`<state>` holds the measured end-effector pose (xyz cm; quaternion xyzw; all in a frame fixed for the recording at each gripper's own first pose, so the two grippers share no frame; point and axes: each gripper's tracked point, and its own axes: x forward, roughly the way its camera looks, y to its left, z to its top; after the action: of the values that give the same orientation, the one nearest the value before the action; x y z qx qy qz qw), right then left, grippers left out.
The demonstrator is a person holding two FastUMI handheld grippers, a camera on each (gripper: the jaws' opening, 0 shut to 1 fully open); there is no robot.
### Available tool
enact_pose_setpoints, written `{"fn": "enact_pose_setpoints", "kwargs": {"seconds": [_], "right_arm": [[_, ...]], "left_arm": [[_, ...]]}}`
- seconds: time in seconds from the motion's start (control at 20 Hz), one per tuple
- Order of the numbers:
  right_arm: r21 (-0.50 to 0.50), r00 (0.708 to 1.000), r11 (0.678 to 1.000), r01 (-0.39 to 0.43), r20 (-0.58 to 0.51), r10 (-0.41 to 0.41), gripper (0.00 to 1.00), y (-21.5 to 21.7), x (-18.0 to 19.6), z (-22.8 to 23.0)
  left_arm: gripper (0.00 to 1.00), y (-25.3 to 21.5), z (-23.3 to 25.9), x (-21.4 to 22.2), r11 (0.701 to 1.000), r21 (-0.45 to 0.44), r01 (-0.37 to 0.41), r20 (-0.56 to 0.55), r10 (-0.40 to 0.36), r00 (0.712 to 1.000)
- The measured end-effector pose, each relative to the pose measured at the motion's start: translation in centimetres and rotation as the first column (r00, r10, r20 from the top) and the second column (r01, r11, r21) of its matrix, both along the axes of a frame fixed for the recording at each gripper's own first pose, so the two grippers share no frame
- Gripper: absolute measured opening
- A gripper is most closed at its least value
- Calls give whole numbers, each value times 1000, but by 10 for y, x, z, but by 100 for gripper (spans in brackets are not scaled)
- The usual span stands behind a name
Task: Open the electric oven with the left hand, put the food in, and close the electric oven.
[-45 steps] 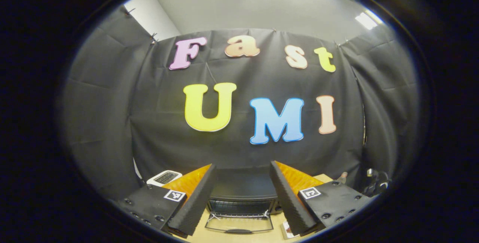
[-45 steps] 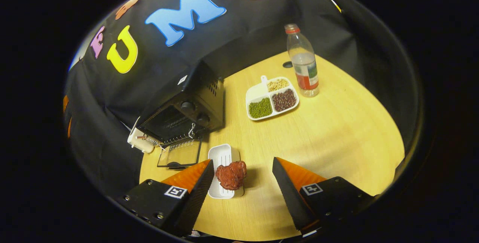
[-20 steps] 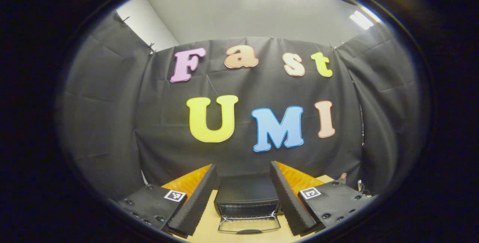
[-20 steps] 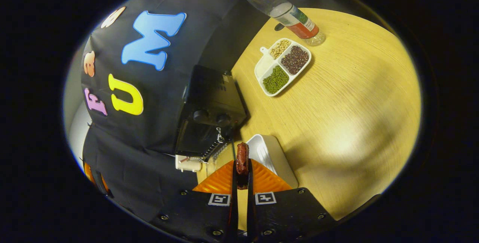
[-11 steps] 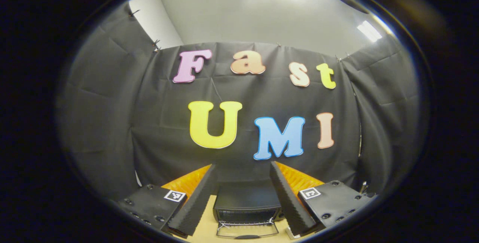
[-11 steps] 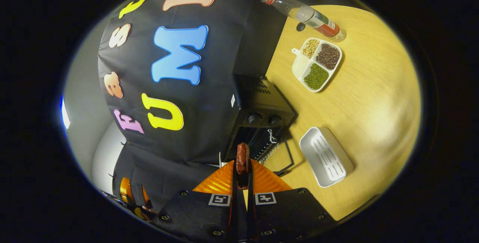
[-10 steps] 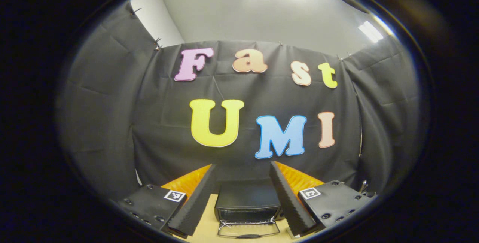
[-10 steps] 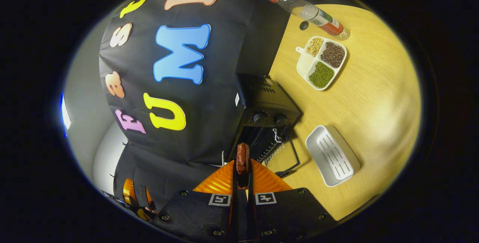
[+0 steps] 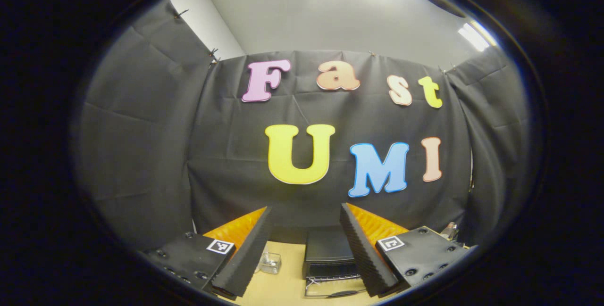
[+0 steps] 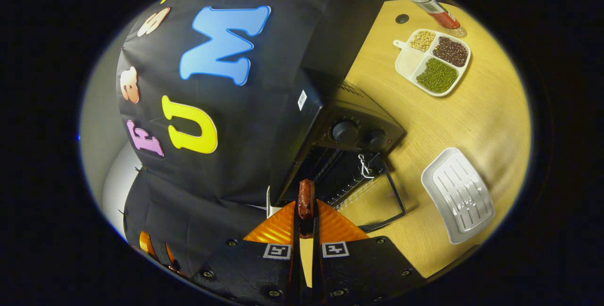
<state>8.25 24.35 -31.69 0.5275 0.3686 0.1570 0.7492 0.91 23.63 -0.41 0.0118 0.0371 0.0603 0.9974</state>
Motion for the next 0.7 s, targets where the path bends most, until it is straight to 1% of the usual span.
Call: {"fn": "enact_pose_setpoints", "kwargs": {"seconds": [0.15,0.4,0.55,0.65,0.7], "right_arm": [[-43,1000,999,7,24,-6,10,28,23,-14],[-49,999,998,47,-13,-48,10,65,55,-44],[-26,992,993,117,-33,-118,10,74,78,-55],[-32,983,985,172,-57,-174,10,77,94,-69],[-38,976,978,203,-70,-205,10,78,100,-74]], "left_arm": [[100,22,-11,0,1000,13,-27,-28,27,999],[100,51,-20,-15,998,24,-64,-58,65,996],[100,71,-26,-17,995,33,-99,-72,101,992],[100,83,-33,-19,993,17,-115,-85,116,990],[98,87,-33,-19,992,13,-122,-90,123,988]]}}
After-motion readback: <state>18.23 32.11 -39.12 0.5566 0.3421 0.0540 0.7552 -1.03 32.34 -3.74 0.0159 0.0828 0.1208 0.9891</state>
